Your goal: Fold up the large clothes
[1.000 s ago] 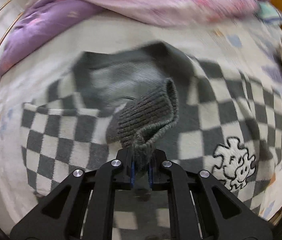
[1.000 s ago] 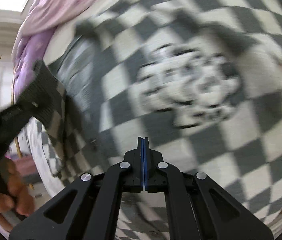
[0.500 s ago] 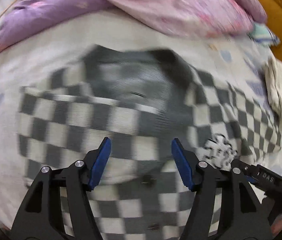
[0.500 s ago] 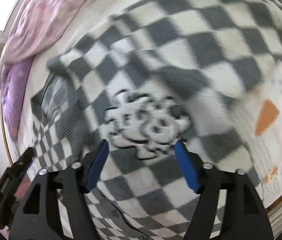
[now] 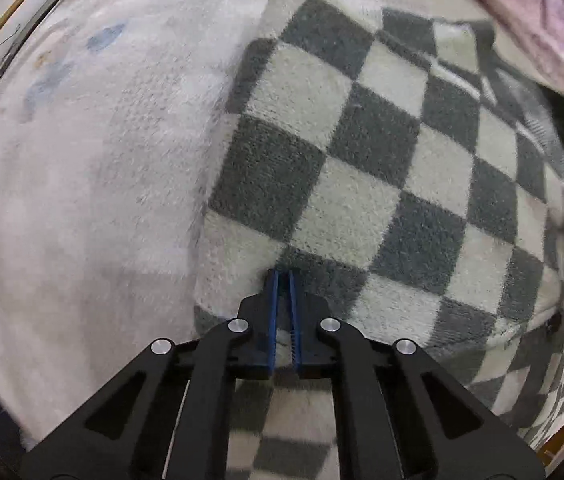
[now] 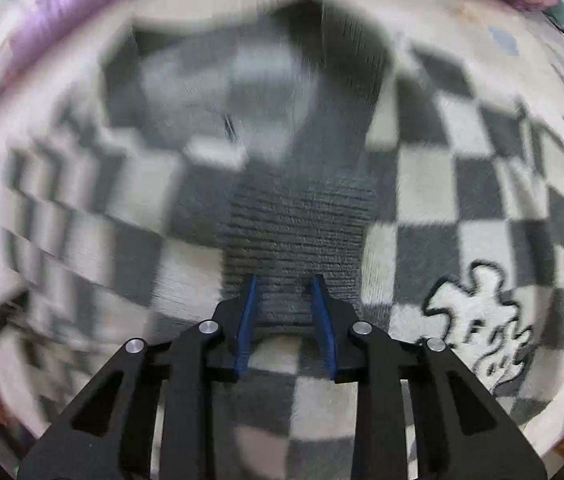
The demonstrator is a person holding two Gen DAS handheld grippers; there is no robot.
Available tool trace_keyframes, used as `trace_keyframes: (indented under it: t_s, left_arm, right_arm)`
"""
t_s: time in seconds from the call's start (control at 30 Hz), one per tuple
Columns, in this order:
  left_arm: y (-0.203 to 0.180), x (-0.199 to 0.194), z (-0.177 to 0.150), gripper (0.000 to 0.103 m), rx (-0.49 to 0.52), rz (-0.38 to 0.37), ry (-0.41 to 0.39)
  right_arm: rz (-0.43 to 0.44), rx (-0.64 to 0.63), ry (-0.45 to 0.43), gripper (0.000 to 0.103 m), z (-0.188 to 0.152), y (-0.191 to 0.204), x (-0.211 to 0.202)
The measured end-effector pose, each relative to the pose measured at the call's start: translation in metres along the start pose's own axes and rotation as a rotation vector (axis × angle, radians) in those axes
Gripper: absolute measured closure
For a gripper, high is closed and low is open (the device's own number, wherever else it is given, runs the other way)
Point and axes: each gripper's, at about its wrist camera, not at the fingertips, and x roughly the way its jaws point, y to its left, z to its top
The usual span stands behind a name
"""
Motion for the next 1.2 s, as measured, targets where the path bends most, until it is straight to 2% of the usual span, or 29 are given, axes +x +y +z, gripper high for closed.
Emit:
trace_keyframes:
  t_s: [0.1, 0.17, 0.23, 0.3, 0.4, 0.43, 0.5, 0.63, 0.7, 0.73, 0.83, 0.9, 0.93, 0.97, 1.0, 1.17, 1.2]
  left_arm:
    - [0.006, -0.009, 0.008, 0.101, 0.004, -0.028, 0.018]
    - [0.005, -0.026, 0.023, 0.102, 0.060, -0.005, -0.027]
    - [0.007, -0.042, 0.047, 0.102, 0.068, -0.038, -0.085]
    - [0.007, -0.045, 0.080, 0.102, 0.070, -0.061, -0.147]
    - [-0.004, -0.019, 0.136, 0.102, 0.076, -0.064, -0.159]
    - [-0.006, -0.007, 0.149, 0.102, 0.070, -0.072, -0.144]
    - [-0.014, 0.030, 0.174, 0.103, 0.068, -0.076, -0.065]
    - [-0.012, 0.012, 0.162, 0.103, 0.090, -0.067, -0.086]
    - [-0.005, -0.001, 0.140, 0.102, 0.076, -0.063, -0.065]
    - [0.002, -0.010, 0.122, 0.102, 0.062, -0.058, -0.052]
    - [0.012, -0.015, 0.069, 0.102, 0.038, -0.042, 0.026]
    - [0.018, -0.004, 0.035, 0.103, 0.001, -0.057, 0.105]
    - [0.021, 0.004, 0.015, 0.103, -0.018, -0.063, 0.109]
    - [0.022, 0.003, 0.006, 0.103, -0.022, -0.062, 0.061]
    - [0.021, 0.000, 0.001, 0.103, -0.013, -0.045, 0.024]
    - [0.016, -0.007, 0.013, 0.102, -0.001, 0.024, 0.060]
    - [0.014, -0.009, 0.015, 0.099, 0.007, 0.037, 0.070]
  right_arm:
    - [-0.057, -0.046, 0.038, 0.077, 0.008, 0.011, -0.010]
    - [-0.006, -0.022, 0.013, 0.077, 0.017, 0.013, -0.026]
    - [0.005, -0.011, -0.011, 0.077, 0.029, 0.014, -0.035]
    - [0.002, 0.014, 0.006, 0.077, 0.045, 0.014, -0.027]
    - [0.038, 0.078, 0.054, 0.077, 0.059, 0.010, 0.002]
    - [0.031, 0.087, 0.080, 0.077, 0.059, 0.008, 0.014]
    - [0.012, 0.085, 0.071, 0.076, 0.062, 0.010, 0.023]
    - [-0.029, 0.093, 0.097, 0.076, 0.060, 0.018, 0.012]
    - [0.007, 0.107, 0.121, 0.076, 0.053, 0.024, 0.000]
    - [0.034, 0.101, 0.144, 0.076, 0.045, 0.028, -0.004]
    - [0.025, 0.070, 0.217, 0.076, 0.017, 0.036, 0.003]
    - [0.024, 0.050, 0.174, 0.076, 0.008, 0.037, 0.010]
    - [0.024, 0.044, 0.162, 0.076, 0.006, 0.037, 0.014]
    - [0.027, 0.062, 0.165, 0.076, 0.008, 0.036, 0.014]
    - [0.030, 0.089, 0.177, 0.076, 0.011, 0.034, 0.012]
    - [0.050, 0.095, 0.227, 0.075, 0.020, 0.027, 0.003]
    - [0.049, 0.099, 0.242, 0.069, 0.018, 0.024, 0.000]
